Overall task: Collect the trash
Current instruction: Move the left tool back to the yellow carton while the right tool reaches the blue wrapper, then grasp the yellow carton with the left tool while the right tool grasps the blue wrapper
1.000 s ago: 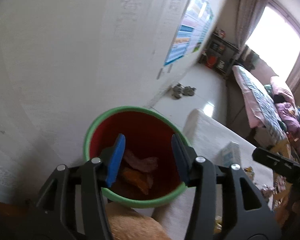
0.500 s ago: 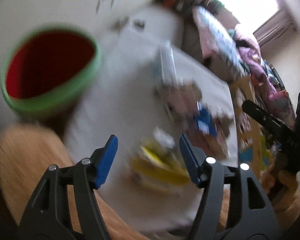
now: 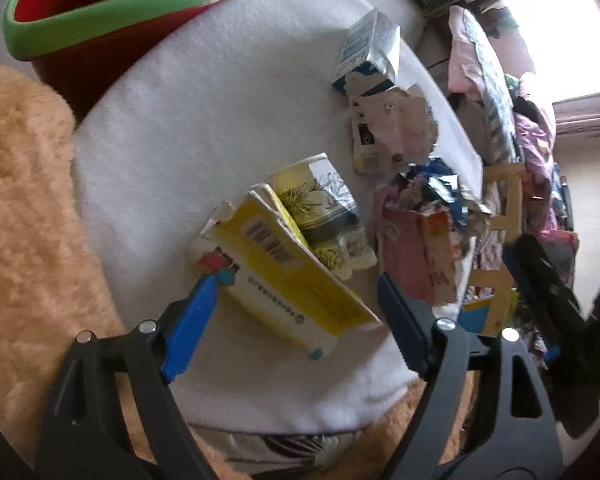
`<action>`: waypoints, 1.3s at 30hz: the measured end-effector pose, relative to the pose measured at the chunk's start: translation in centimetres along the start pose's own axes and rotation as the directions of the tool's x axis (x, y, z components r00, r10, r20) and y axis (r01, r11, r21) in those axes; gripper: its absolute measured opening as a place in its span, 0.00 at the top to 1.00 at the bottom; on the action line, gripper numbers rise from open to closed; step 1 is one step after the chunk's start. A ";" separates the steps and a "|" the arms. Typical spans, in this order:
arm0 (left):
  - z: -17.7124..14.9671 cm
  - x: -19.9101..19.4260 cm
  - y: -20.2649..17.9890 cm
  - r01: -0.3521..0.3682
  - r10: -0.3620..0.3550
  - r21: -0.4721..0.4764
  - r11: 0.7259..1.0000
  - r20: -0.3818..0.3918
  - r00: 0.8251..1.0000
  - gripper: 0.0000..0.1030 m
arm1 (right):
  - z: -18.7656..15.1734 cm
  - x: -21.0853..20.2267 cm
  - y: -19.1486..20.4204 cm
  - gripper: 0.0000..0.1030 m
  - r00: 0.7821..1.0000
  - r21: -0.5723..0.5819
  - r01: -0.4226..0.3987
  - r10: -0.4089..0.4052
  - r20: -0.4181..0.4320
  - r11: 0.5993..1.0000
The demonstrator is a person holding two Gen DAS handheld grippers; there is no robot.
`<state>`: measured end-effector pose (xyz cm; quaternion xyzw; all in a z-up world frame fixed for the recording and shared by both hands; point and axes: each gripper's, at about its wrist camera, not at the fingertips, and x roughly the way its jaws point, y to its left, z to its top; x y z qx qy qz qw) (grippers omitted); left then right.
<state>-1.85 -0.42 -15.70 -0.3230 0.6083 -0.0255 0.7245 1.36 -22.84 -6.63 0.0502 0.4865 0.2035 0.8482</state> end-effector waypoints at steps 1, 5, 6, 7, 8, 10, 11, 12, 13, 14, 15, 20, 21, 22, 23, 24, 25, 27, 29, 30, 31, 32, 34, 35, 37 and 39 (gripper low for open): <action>-0.1 0.5 -0.1 -0.007 0.007 0.001 1.000 -0.013 1.000 0.22 | -0.2 0.0 0.0 0.33 1.000 0.000 -0.002 0.002 -0.002 1.000; -0.8 2.2 -0.4 -0.015 0.017 0.031 0.999 -0.087 0.996 0.26 | -0.4 0.3 0.2 0.33 1.000 0.000 -0.011 0.011 -0.009 1.000; -1.1 2.4 -0.5 -0.004 0.007 0.038 0.999 -0.093 0.996 0.29 | -0.4 0.3 0.2 0.33 1.000 -0.001 -0.012 0.012 -0.010 1.000; -1.1 2.3 -0.6 -0.004 0.009 0.048 0.999 -0.088 0.996 0.32 | -0.5 0.4 0.2 0.33 1.000 -0.002 -0.014 0.014 -0.010 1.000; -0.9 2.0 -0.7 0.002 0.004 0.068 0.998 -0.082 0.997 0.42 | -0.5 0.4 0.3 0.33 1.000 -0.002 -0.016 0.016 -0.013 1.000; -0.8 1.6 -1.0 0.002 0.005 0.105 0.995 -0.065 0.998 0.56 | -0.6 0.7 0.3 0.33 1.000 0.002 -0.020 0.020 -0.021 1.000; -0.8 1.3 -1.2 0.003 0.004 0.129 0.992 -0.055 0.998 0.69 | -0.6 0.8 0.3 0.33 0.999 0.004 -0.023 0.024 -0.026 1.000; -0.7 1.2 -1.3 -0.001 0.009 0.151 0.988 -0.053 0.999 0.78 | -0.7 0.9 0.4 0.33 0.999 0.004 -0.025 0.025 -0.030 1.000; -0.8 1.4 -1.5 0.004 0.006 0.167 0.986 -0.059 0.998 0.92 | -0.7 1.0 0.5 0.33 0.999 0.001 -0.026 0.026 -0.034 1.000; -0.8 1.5 -1.6 -0.006 0.018 0.181 0.984 -0.063 0.998 0.92 | -0.7 1.0 0.5 0.33 0.999 -0.001 -0.028 0.028 -0.036 1.000; -0.7 1.4 -1.4 -0.018 0.029 0.186 0.982 -0.054 0.998 0.92 | -0.8 1.1 0.6 0.33 0.999 -0.006 -0.030 0.029 -0.039 1.000; 0.7 0.5 0.1 -0.080 0.083 0.175 0.981 -0.008 0.997 0.85 | -0.9 1.4 1.0 0.33 0.998 -0.020 -0.043 0.042 -0.052 0.999; 0.7 0.3 0.3 -0.094 0.095 0.174 0.980 0.003 0.995 0.81 | -0.9 1.5 1.0 0.33 0.997 -0.016 -0.046 0.045 -0.056 0.999; 0.7 0.1 0.4 -0.097 0.097 0.169 0.981 0.009 0.995 0.74 | -1.0 1.7 1.0 0.33 0.997 -0.011 -0.049 0.048 -0.060 0.999; 0.8 -0.1 0.4 -0.093 0.093 0.161 0.982 0.012 0.996 0.67 | -1.0 1.7 0.9 0.33 0.997 -0.008 -0.050 0.049 -0.063 0.999; 0.8 -0.3 0.2 -0.083 0.081 0.156 0.984 0.021 0.996 0.63 | -1.1 1.8 0.9 0.33 0.997 -0.006 -0.049 0.049 -0.066 0.999; 0.8 -0.3 0.1 -0.081 0.078 0.158 0.984 0.026 0.997 0.55 | -1.1 1.9 0.9 0.33 0.997 -0.006 -0.049 0.048 -0.068 0.999; 0.9 -0.4 0.0 -0.065 0.061 0.154 0.986 0.034 0.998 0.52 | -1.0 1.9 0.9 0.33 0.997 -0.006 -0.048 0.047 -0.069 0.999; 1.3 -0.3 -0.1 -0.044 0.040 0.125 0.991 0.036 0.999 0.49 | -1.0 1.7 0.8 0.33 0.997 -0.005 -0.047 0.046 -0.062 0.999; 1.5 -0.2 -0.1 -0.042 0.038 0.118 0.992 0.038 0.999 0.48 | -0.9 1.6 0.7 0.33 0.997 -0.002 -0.046 0.046 -0.060 0.999; 1.6 -0.1 -0.2 -0.040 0.035 0.118 0.992 0.043 0.998 0.48 | -0.9 1.6 0.7 0.33 0.997 0.000 -0.045 0.045 -0.058 0.999; 1.7 0.0 -0.5 -0.042 0.037 0.121 0.992 0.048 0.998 0.48 | -0.9 1.6 0.6 0.33 0.997 0.003 -0.045 0.045 -0.058 0.999; 2.2 0.6 -1.2 -0.054 0.047 0.124 0.991 0.057 0.997 0.48 | -0.9 1.6 0.5 0.33 0.997 0.004 -0.044 0.044 -0.059 0.999; 2.5 1.0 -1.2 -0.062 0.056 0.120 0.991 0.050 0.997 0.48 | -0.9 1.6 0.5 0.33 0.997 0.003 -0.044 0.045 -0.061 0.999; 2.7 1.6 -0.9 -0.091 0.087 0.109 0.990 0.046 0.995 0.48 | -0.9 1.6 0.6 0.33 0.997 -0.001 -0.047 0.047 -0.063 0.999; 2.8 1.8 -0.4 -0.084 0.080 0.101 0.991 0.042 0.996 0.49 | -1.0 1.6 0.7 0.33 0.997 -0.008 -0.050 0.049 -0.063 0.999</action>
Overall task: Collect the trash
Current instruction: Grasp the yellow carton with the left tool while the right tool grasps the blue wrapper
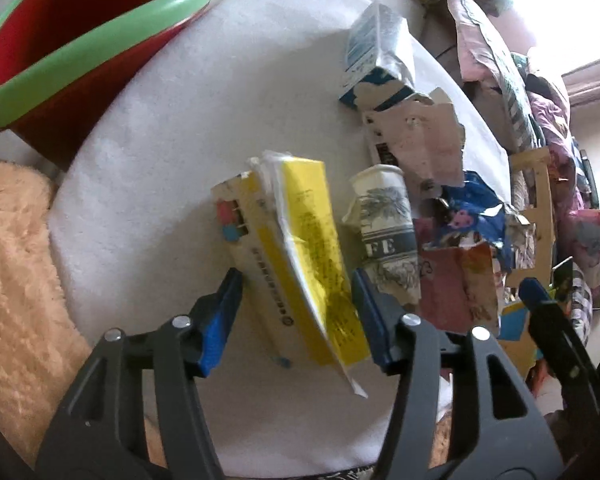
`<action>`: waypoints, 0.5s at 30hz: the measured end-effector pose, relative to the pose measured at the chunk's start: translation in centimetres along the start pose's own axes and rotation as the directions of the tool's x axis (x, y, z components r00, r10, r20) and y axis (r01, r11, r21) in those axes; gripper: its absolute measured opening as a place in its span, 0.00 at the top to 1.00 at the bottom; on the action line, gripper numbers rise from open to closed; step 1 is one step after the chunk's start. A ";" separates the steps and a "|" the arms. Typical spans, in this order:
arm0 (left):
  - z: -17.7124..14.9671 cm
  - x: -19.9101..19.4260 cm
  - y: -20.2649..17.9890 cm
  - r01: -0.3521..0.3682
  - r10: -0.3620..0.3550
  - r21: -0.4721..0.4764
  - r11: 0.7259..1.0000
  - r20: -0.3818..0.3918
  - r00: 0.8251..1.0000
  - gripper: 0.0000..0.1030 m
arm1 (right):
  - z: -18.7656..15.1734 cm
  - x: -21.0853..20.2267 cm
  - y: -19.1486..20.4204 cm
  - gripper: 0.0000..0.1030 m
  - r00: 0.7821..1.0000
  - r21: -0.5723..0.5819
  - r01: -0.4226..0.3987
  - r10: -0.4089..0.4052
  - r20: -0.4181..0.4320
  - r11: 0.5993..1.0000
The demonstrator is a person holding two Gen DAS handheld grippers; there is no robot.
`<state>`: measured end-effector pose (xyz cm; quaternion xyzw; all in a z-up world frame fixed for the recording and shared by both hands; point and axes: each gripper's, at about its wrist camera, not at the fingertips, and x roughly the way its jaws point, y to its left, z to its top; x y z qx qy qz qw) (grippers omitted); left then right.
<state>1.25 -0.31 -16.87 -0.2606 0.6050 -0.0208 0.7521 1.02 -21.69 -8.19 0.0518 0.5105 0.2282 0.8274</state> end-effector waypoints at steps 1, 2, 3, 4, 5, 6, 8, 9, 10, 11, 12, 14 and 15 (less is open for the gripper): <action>0.0 -0.1 0.2 0.007 -0.007 -0.001 1.000 0.002 1.000 0.54 | 0.0 0.0 0.1 0.33 1.000 -0.005 -0.001 0.001 0.001 1.000; 0.0 -0.2 0.3 0.015 -0.015 -0.003 1.000 0.003 1.000 0.59 | 0.0 0.0 0.3 0.33 1.000 -0.011 -0.003 0.003 0.000 1.000; 0.0 -0.4 0.5 0.025 -0.025 -0.004 1.000 0.003 1.000 0.59 | -0.1 0.1 0.4 0.33 1.000 -0.016 -0.004 0.004 -0.003 1.000; 0.1 -0.6 0.8 0.034 -0.034 -0.010 0.999 0.000 0.999 0.62 | 0.0 0.2 0.5 0.33 1.000 -0.017 -0.007 0.007 -0.007 1.000; 0.1 -0.9 1.1 0.043 -0.043 -0.021 0.999 0.003 0.999 0.76 | -0.1 0.4 0.7 0.33 1.000 -0.021 -0.013 0.013 -0.014 1.000; 0.2 -1.4 1.4 0.077 -0.076 -0.031 0.997 0.014 0.997 0.78 | -0.2 0.5 0.8 0.33 1.000 -0.026 -0.016 0.016 -0.019 1.000; 0.5 -2.5 1.4 0.063 -0.063 -0.012 0.998 0.039 0.997 0.80 | -0.2 0.7 0.9 0.33 1.000 -0.027 -0.016 0.016 -0.021 0.999; 0.5 -3.2 1.2 0.037 -0.038 0.015 0.999 0.068 0.997 0.80 | -0.1 0.8 0.8 0.33 1.000 -0.015 -0.021 0.021 -0.020 1.000; 0.5 -3.6 1.2 0.029 -0.031 0.027 0.999 0.079 0.996 0.80 | 0.2 0.9 0.4 0.33 0.999 0.017 -0.035 0.035 -0.016 0.999; 0.6 -3.9 1.2 0.023 -0.026 0.037 0.999 0.086 0.996 0.80 | 0.5 0.8 -0.1 0.33 0.999 0.049 -0.049 0.049 -0.009 0.998; 0.6 -4.1 1.2 0.019 -0.024 0.046 0.999 0.090 0.996 0.80 | 0.9 0.8 -0.6 0.34 0.998 0.083 -0.062 0.063 0.000 0.995; 0.4 -4.3 1.2 0.013 -0.018 0.060 0.998 0.092 0.996 0.80 | 1.8 0.7 -1.9 0.36 0.996 0.157 -0.086 0.085 0.015 0.984; 0.5 -4.0 1.2 0.009 -0.015 0.069 0.998 0.075 0.997 0.80 | 2.3 0.8 -2.4 0.38 0.996 0.190 -0.093 0.091 0.019 0.977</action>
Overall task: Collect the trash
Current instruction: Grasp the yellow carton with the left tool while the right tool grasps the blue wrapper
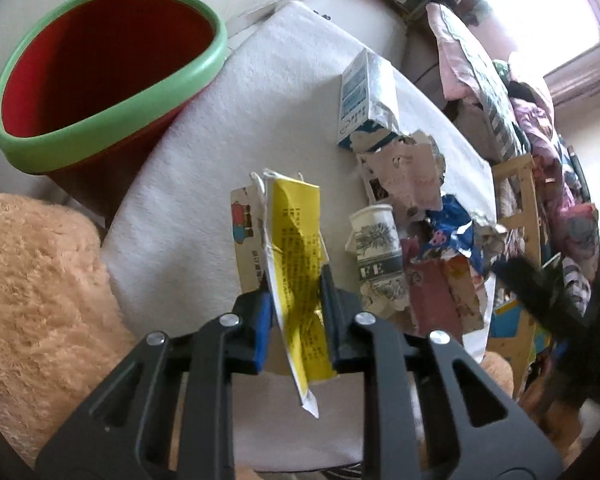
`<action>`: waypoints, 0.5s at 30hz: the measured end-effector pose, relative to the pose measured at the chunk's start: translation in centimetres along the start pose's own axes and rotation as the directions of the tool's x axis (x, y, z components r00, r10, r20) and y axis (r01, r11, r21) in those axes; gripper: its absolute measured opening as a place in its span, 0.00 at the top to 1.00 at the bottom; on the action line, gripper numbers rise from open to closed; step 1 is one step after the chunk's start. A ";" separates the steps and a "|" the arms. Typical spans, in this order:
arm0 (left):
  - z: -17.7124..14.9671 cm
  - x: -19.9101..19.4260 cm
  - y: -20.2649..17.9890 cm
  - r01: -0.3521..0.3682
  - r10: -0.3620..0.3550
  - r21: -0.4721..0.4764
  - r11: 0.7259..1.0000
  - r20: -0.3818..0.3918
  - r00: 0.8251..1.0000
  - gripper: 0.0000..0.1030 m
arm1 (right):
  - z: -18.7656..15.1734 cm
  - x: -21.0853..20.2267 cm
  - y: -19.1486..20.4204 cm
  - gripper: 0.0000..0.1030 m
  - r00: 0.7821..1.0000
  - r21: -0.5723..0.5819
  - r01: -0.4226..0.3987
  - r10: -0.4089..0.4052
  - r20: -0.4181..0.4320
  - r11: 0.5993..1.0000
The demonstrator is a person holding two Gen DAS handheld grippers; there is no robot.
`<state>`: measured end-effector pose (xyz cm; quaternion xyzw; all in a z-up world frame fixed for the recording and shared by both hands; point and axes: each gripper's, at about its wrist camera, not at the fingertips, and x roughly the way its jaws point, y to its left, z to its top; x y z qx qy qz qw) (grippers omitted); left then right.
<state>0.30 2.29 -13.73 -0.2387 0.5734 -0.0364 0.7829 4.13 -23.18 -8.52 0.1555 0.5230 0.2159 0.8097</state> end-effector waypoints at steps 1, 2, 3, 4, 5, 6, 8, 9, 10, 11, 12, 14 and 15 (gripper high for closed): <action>0.0 0.4 0.1 -0.005 0.005 -0.002 1.000 -0.019 1.000 0.79 | 0.5 0.2 -0.4 0.40 1.000 0.028 -0.001 0.001 -0.007 1.000; -0.1 0.7 0.4 -0.007 0.006 -0.014 1.000 -0.031 0.999 0.79 | 0.9 0.4 -0.6 0.40 1.000 0.044 -0.005 0.006 -0.015 0.999; -0.2 1.1 0.6 -0.001 0.000 -0.030 1.000 -0.048 0.999 0.79 | 1.2 0.9 -0.8 0.42 0.999 0.066 -0.015 0.017 -0.030 0.998; -0.3 1.4 0.6 0.007 -0.009 -0.041 0.999 -0.059 0.998 0.79 | 1.3 1.1 -0.9 0.43 0.999 0.078 -0.022 0.026 -0.042 0.997; -0.4 1.5 0.6 0.009 -0.011 -0.042 0.999 -0.059 0.998 0.77 | 1.4 1.6 -0.9 0.43 0.998 0.095 -0.034 0.040 -0.056 0.995; -0.4 1.5 0.3 0.005 -0.007 -0.037 0.999 -0.059 0.998 0.75 | 1.4 1.9 -0.9 0.44 0.997 0.102 -0.037 0.044 -0.064 0.994; -0.7 1.5 0.1 0.003 -0.005 -0.031 1.000 -0.060 0.998 0.59 | 1.2 2.6 -0.8 0.48 0.996 0.099 -0.028 0.036 -0.080 0.995; -0.8 1.4 0.0 0.002 -0.004 -0.034 0.999 -0.055 0.998 0.57 | 1.1 2.8 -0.8 0.56 0.996 0.098 -0.025 0.033 -0.085 0.995; -0.9 1.4 -0.2 0.003 -0.005 -0.034 0.999 -0.055 0.998 0.54 | 1.0 3.0 -0.8 0.67 0.995 0.100 -0.028 0.036 -0.088 0.995; -1.0 1.6 -0.3 0.004 -0.006 -0.031 1.000 -0.061 0.998 0.54 | 1.0 2.9 -0.9 0.72 0.996 0.101 -0.029 0.037 -0.086 0.995; -1.2 1.8 -0.5 0.003 -0.005 -0.025 1.000 -0.072 0.997 0.54 | 0.9 2.8 -0.9 0.77 0.996 0.099 -0.030 0.038 -0.081 0.995; -1.5 2.2 -0.7 -0.009 0.008 -0.011 1.000 -0.081 0.997 0.53 | 0.9 2.3 -0.8 0.85 0.997 0.086 -0.030 0.035 -0.062 0.996; -1.6 2.5 -0.9 -0.010 0.009 -0.005 1.000 -0.091 0.996 0.53 | 0.9 2.0 -0.7 0.89 0.998 0.078 -0.032 0.036 -0.052 0.996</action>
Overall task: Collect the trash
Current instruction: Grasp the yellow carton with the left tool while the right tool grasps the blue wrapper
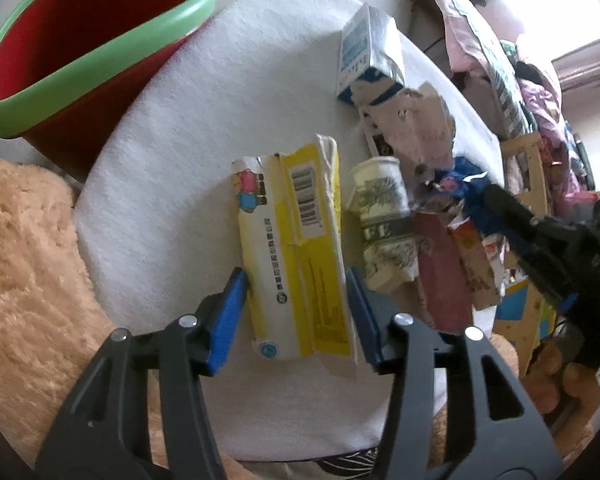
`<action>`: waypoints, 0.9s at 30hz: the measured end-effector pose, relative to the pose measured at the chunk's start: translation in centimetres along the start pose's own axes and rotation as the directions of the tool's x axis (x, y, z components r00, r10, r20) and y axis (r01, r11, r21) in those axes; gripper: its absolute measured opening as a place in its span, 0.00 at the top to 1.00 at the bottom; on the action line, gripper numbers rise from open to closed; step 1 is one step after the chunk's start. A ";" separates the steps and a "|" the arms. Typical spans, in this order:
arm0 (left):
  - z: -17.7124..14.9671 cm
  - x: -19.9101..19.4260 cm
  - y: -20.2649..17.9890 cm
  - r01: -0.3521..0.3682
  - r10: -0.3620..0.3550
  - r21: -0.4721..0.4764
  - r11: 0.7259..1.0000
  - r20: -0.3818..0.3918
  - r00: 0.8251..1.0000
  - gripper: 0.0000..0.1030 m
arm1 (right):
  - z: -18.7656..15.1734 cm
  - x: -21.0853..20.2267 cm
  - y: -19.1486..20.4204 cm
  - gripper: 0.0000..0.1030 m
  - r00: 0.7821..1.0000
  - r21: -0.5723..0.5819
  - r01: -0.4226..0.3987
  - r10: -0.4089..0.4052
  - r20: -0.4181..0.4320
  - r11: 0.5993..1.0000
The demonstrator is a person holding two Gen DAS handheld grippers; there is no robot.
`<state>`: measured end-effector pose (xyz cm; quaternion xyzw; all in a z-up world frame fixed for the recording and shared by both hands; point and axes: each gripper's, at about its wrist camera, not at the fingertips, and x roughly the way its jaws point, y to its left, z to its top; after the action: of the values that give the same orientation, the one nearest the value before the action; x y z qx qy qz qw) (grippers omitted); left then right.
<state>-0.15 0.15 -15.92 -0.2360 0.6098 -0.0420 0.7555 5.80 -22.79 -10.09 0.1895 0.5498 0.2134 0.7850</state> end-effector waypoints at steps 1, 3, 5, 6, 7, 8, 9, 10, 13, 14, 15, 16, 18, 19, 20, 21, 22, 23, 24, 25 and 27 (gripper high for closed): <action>-0.1 0.2 -0.1 0.002 -0.002 0.001 1.000 -0.007 1.000 0.53 | 0.0 -0.1 0.1 0.91 1.000 -0.006 -0.002 0.002 0.008 1.000; -0.3 0.4 -0.4 0.001 -0.001 0.002 1.000 -0.017 1.000 0.52 | -0.1 -0.7 0.6 0.94 1.000 -0.024 -0.007 0.008 0.027 1.000; -0.4 0.6 -0.7 -0.014 0.014 0.010 1.000 -0.024 1.000 0.41 | -0.3 -1.1 0.9 0.94 0.999 -0.038 -0.010 0.011 0.037 0.999; -0.5 0.8 -0.6 -0.019 0.019 0.009 1.000 -0.030 0.999 0.40 | -0.3 -1.2 1.1 0.94 0.999 -0.041 -0.015 0.016 0.039 0.999; -0.5 1.1 -0.6 -0.021 0.021 0.005 1.000 -0.038 0.999 0.40 | -0.3 -1.2 1.2 0.95 0.999 -0.042 -0.020 0.021 0.039 0.999; -0.6 1.4 -0.5 -0.020 0.020 0.000 1.000 -0.048 0.999 0.40 | -0.4 -1.3 1.3 0.95 0.999 -0.043 -0.026 0.028 0.040 0.999; -0.6 1.9 -0.4 -0.020 0.020 -0.006 1.000 -0.063 0.998 0.40 | -0.5 -1.4 1.4 0.95 0.999 -0.046 -0.029 0.031 0.040 0.999; -0.7 2.0 -0.3 -0.018 0.017 -0.007 1.000 -0.066 0.998 0.40 | -0.4 -1.4 1.5 0.95 0.999 -0.049 -0.029 0.031 0.040 0.998; -0.7 2.0 -0.2 0.000 0.001 0.014 1.000 -0.057 0.998 0.51 | -0.4 -1.5 1.7 0.94 0.999 -0.057 -0.024 0.026 0.042 0.998; -0.7 1.6 -0.4 -0.001 0.002 0.028 1.000 -0.044 0.999 0.57 | -0.5 -1.6 1.7 0.94 0.999 -0.058 -0.021 0.023 0.044 0.998; -0.7 1.4 -0.6 0.001 0.001 0.042 0.999 -0.034 0.999 0.62 | -0.5 -1.6 1.7 0.94 0.999 -0.056 -0.019 0.022 0.045 0.998; -0.6 1.4 -0.8 0.002 -0.001 0.052 0.999 -0.035 0.999 0.69 | -0.5 -1.6 1.7 0.94 0.999 -0.055 -0.019 0.021 0.046 0.998; -0.5 1.1 -0.6 0.019 -0.017 0.049 0.999 -0.036 0.999 0.71 | -0.5 -1.7 1.8 0.94 0.999 -0.058 -0.017 0.020 0.049 0.998; -0.4 0.9 -0.4 0.027 -0.025 0.041 0.999 -0.032 0.999 0.72 | -0.5 -1.8 2.0 0.94 0.998 -0.065 -0.014 0.017 0.054 0.998; -0.3 0.8 -0.3 0.029 -0.028 0.038 0.999 -0.029 0.999 0.72 | -0.6 -2.1 2.2 0.94 0.998 -0.073 -0.010 0.014 0.060 0.997; -0.2 0.4 -0.1 0.030 -0.030 0.033 0.999 -0.017 0.999 0.72 | -0.7 -2.3 2.4 0.94 0.998 -0.082 -0.006 0.011 0.065 0.997; 0.0 0.0 0.0 0.031 -0.031 0.030 0.999 -0.002 1.000 0.72 | -0.7 -2.4 2.6 0.94 0.997 -0.090 -0.001 0.008 0.070 0.996; 0.2 -0.5 0.1 0.031 -0.031 0.029 0.999 0.015 0.999 0.72 | -0.7 -2.6 2.9 0.94 0.997 -0.102 0.005 0.003 0.078 0.995; 0.5 -1.2 0.3 0.028 -0.029 0.029 0.999 0.041 0.999 0.72 | -0.6 -2.8 3.2 0.94 0.996 -0.113 0.010 0.000 0.085 0.994; 0.7 -1.9 0.4 0.022 -0.024 0.030 0.999 0.067 0.997 0.72 | -0.7 -3.0 3.6 0.94 0.996 -0.130 0.017 -0.005 0.094 0.991; 1.3 -3.3 0.8 0.007 -0.010 0.029 1.000 0.122 0.992 0.72 | -0.7 -3.1 4.2 0.94 0.994 -0.158 0.030 -0.013 0.105 0.987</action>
<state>0.09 2.42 -13.06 -0.2300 0.5607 -0.0391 0.7944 3.66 -20.91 -5.60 0.1310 0.4917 0.2381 0.8273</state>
